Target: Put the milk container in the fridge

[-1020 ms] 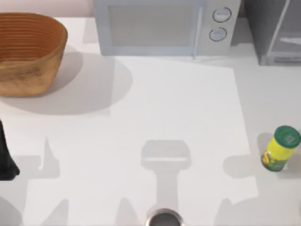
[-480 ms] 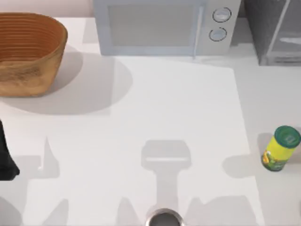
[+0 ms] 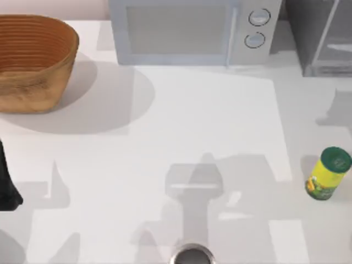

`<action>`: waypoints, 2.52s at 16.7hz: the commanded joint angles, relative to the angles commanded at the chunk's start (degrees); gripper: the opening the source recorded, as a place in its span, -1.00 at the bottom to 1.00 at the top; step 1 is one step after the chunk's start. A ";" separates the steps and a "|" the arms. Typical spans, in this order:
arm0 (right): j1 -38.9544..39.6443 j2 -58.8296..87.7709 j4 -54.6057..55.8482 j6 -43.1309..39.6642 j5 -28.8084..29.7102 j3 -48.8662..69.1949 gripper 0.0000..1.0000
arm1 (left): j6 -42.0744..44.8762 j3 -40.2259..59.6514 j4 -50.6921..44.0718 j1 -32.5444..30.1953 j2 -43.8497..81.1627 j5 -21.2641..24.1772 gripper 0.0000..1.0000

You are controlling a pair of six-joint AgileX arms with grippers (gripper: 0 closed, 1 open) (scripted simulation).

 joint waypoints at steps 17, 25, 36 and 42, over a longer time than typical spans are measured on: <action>-7.82 63.40 33.28 0.35 -7.08 27.08 -1.00 | 0.00 0.00 0.00 0.00 0.00 0.00 1.00; -6.69 68.43 27.53 0.52 -6.24 36.40 -1.00 | 0.00 0.00 0.00 0.00 0.00 0.00 1.00; -4.27 78.45 11.80 0.28 -3.61 63.16 -1.00 | 0.00 0.00 0.00 0.00 0.00 0.00 1.00; -4.27 78.45 11.80 0.28 -3.61 63.16 -0.55 | 0.00 0.00 0.00 0.00 0.00 0.00 1.00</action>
